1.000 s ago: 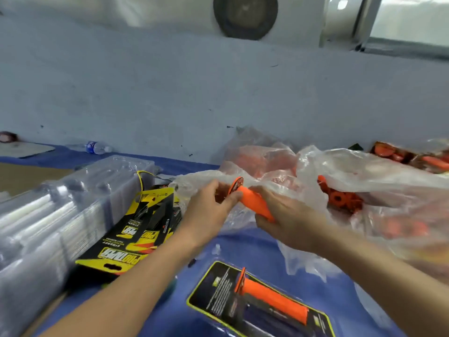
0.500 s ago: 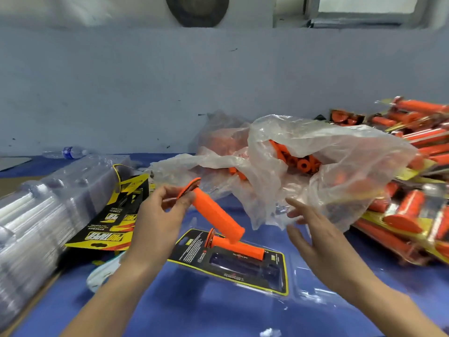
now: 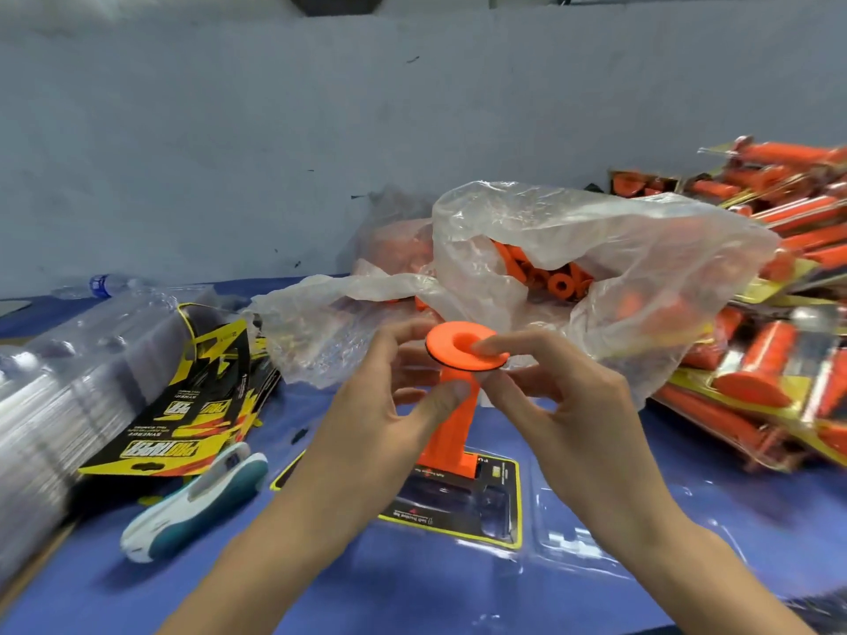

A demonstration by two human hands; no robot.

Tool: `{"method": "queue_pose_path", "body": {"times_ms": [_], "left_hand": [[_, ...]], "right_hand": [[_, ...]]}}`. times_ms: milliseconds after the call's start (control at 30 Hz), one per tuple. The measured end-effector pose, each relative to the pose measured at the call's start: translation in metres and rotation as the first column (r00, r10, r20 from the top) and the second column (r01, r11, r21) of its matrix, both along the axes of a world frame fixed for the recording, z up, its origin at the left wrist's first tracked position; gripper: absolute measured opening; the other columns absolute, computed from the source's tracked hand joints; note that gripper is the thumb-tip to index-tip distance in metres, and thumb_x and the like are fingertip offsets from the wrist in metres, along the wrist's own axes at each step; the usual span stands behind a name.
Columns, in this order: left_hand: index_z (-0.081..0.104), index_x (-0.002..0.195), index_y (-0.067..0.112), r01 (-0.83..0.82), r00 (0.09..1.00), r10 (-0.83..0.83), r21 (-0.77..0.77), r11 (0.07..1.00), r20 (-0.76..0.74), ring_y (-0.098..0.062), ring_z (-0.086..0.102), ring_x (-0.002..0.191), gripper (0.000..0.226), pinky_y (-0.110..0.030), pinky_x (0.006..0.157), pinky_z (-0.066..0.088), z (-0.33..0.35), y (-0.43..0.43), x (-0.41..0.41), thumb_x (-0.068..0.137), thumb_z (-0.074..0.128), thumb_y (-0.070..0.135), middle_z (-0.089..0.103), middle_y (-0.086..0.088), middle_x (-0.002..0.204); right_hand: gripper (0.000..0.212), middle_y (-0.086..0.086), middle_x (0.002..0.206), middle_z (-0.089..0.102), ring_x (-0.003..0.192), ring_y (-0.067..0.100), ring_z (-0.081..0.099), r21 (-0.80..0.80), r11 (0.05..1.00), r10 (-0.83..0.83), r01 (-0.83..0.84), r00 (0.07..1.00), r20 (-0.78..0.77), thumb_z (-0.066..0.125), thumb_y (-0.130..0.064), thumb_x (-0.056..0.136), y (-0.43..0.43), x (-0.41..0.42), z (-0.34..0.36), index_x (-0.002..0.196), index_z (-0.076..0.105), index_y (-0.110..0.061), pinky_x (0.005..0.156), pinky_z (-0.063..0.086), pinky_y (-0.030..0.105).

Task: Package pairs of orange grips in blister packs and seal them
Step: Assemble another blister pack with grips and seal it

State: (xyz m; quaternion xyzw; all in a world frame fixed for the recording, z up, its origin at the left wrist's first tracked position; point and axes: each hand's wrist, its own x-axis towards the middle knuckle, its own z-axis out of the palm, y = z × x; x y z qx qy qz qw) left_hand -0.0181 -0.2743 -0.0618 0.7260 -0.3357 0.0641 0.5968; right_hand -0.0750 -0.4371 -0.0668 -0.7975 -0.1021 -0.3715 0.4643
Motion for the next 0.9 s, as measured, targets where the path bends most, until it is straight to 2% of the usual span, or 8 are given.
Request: {"method": "queue_pose_path", "body": {"times_ms": [100,167,233,367,533,667,800,900], "left_hand": [[0.052,0.115,0.049,0.008,1.000,-0.007,0.047,0.999,-0.014,-0.002,0.063,0.107,0.037,-0.027,0.089,0.051,-0.005,-0.002,-0.001,0.082,0.069,0.042,0.066,0.019,0.113],[0.054,0.108,0.051,-0.007,1.000,0.007,0.080,0.997,-0.004,0.003,0.062,0.105,0.029,-0.023,0.083,0.053,-0.005,-0.003,-0.003,0.083,0.066,0.044,0.065,0.025,0.110],[0.056,0.109,0.045,-0.050,0.992,0.030,0.162,0.986,0.123,0.003,0.060,0.106,0.025,-0.015,0.084,0.049,-0.004,0.000,0.000,0.088,0.068,0.037,0.064,0.027,0.108],[0.055,0.123,0.031,-0.158,0.926,-0.005,0.399,0.903,0.378,0.008,0.052,0.106,0.031,-0.004,0.086,0.036,-0.003,0.019,0.014,0.095,0.062,0.017,0.058,0.026,0.110],[0.049,0.132,0.031,-0.205,0.881,-0.153,0.652,0.730,0.448,-0.003,0.044,0.109,0.035,-0.015,0.090,0.035,-0.024,0.028,0.017,0.099,0.055,0.021,0.051,0.019,0.121],[0.043,0.138,0.037,-0.247,0.861,-0.219,0.756,0.607,0.458,-0.011,0.045,0.112,0.040,-0.020,0.093,0.032,-0.035,0.016,0.012,0.101,0.050,0.022,0.049,0.016,0.129],[0.060,0.127,0.033,-0.285,0.810,-0.296,0.781,0.556,0.507,-0.013,0.062,0.098,0.048,-0.022,0.083,0.048,-0.039,0.011,0.007,0.083,0.075,0.022,0.064,0.014,0.113],[0.048,0.138,0.036,-0.222,0.841,-0.318,0.815,0.536,0.438,-0.014,0.049,0.121,0.045,-0.028,0.099,0.038,-0.048,0.006,0.009,0.096,0.058,0.022,0.054,0.013,0.132]], "right_hand": [[0.022,-0.012,0.088,0.072,0.078,0.005,0.069,0.164,0.986,0.049,-0.045,0.999,-0.022,0.069,-0.017,0.089,0.003,0.001,-0.003,0.096,0.067,-0.038,0.063,0.049,0.014],[0.024,-0.008,0.085,0.072,0.075,0.016,0.070,0.235,0.970,0.074,-0.061,0.996,-0.049,0.067,-0.015,0.089,0.005,0.002,-0.005,0.096,0.066,-0.039,0.067,0.054,0.034],[0.023,-0.005,0.081,0.071,0.073,0.023,0.068,0.235,0.969,0.102,-0.076,0.990,-0.100,0.067,-0.020,0.089,0.002,0.002,-0.007,0.098,0.064,-0.040,0.067,0.053,0.043],[0.052,-0.031,0.111,0.061,0.097,-0.007,0.062,-0.040,0.997,0.047,-0.062,0.953,-0.300,0.064,-0.043,0.085,-0.018,-0.006,-0.027,0.127,0.037,-0.059,0.080,0.047,0.014],[0.048,-0.031,0.130,0.045,0.117,-0.002,0.039,-0.594,0.789,-0.410,0.159,0.856,-0.315,0.037,-0.051,0.096,-0.041,-0.021,-0.056,0.141,0.022,-0.055,0.090,0.028,0.020],[0.046,-0.026,0.137,0.037,0.126,0.004,0.038,-0.690,0.717,-0.463,0.103,0.810,-0.360,0.030,-0.051,0.099,-0.041,-0.023,-0.070,0.145,0.021,-0.048,0.101,0.029,0.025],[0.043,-0.026,0.138,0.036,0.129,0.004,0.037,-0.703,0.707,-0.453,0.076,0.812,-0.368,0.028,-0.050,0.100,-0.037,-0.025,-0.076,0.143,0.024,-0.047,0.103,0.026,0.025],[0.038,-0.024,0.133,0.044,0.124,0.007,0.045,-0.706,0.702,-0.442,0.093,0.834,-0.330,0.036,-0.047,0.100,-0.035,-0.027,-0.077,0.138,0.039,-0.045,0.101,0.032,0.027]]}}
